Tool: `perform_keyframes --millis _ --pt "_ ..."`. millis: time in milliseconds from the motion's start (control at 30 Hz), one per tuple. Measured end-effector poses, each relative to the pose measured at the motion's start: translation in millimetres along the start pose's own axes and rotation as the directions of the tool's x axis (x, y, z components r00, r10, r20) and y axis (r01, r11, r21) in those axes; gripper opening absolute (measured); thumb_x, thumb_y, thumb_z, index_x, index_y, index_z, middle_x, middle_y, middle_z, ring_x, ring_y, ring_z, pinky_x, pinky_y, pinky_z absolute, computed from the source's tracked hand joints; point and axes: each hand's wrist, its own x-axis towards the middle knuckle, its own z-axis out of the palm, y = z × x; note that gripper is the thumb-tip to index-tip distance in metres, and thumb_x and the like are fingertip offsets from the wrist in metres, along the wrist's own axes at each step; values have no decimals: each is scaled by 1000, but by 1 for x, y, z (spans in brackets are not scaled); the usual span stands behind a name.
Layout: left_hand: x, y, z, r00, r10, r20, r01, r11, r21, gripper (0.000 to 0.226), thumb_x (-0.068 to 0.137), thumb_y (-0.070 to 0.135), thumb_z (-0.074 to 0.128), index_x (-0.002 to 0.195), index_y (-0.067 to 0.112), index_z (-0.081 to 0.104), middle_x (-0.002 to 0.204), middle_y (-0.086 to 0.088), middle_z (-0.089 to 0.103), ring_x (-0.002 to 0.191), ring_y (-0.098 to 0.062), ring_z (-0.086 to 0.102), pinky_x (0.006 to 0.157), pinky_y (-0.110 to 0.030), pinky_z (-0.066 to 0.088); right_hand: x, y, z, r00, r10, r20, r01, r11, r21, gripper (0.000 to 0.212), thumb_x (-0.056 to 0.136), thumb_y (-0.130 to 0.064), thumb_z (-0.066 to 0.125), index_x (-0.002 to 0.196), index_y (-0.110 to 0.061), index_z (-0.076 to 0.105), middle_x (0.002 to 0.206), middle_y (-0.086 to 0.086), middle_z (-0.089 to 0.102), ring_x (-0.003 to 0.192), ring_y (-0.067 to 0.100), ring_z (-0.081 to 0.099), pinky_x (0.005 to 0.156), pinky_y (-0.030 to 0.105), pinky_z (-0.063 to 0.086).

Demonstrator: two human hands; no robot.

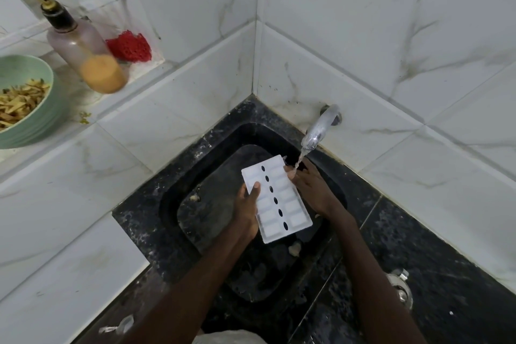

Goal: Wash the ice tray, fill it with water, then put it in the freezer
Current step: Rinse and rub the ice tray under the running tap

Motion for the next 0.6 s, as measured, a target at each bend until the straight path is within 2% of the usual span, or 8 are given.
perform_keyframes --millis 67,200,267,400,500,600 --pt "4 8 -2 1000 15 -20 -15 1000 2 37 98 21 68 132 9 58 121 -19 73 105 -41 72 89 -66 56 -5 2 2 1000 -23 12 24 999 -42 49 104 -57 42 148 -40 53 172 -7 11 155 2 8 127 34 13" --pt "8 26 -6 996 67 -61 -70 996 -48 31 101 17 64 130 9 57 114 -14 75 92 -31 75 76 -51 63 -22 10 7 999 -31 42 33 998 -46 46 105 -55 41 146 -41 55 171 -7 14 155 12 18 127 38 19" --pt "7 25 -4 997 54 -47 -56 998 -26 33 100 18 64 131 9 57 115 -15 75 96 -34 75 80 -54 62 -20 9 9 999 -30 37 32 998 -49 50 104 -59 40 148 -39 53 172 -7 15 156 11 17 126 37 20" --pt "-9 1 15 999 -41 29 40 998 38 37 98 21 68 132 11 59 117 -17 75 105 -40 72 89 -64 57 -9 -5 8 999 21 -38 -19 999 51 62 104 -59 46 159 -34 35 171 -10 14 153 12 24 118 32 24" --pt "-7 2 18 999 -23 39 23 1000 6 39 98 21 68 133 9 57 121 -20 72 109 -43 70 90 -65 56 -6 -9 5 998 20 -61 -15 997 80 62 102 -61 48 157 -36 38 171 -11 11 154 11 22 122 39 26" --pt "5 17 10 999 27 -21 -28 999 -26 40 99 19 67 135 7 55 123 -21 71 105 -42 71 86 -63 58 -20 -4 4 1000 11 0 -11 998 60 58 102 -60 47 154 -33 47 171 -14 7 147 0 19 118 30 22"
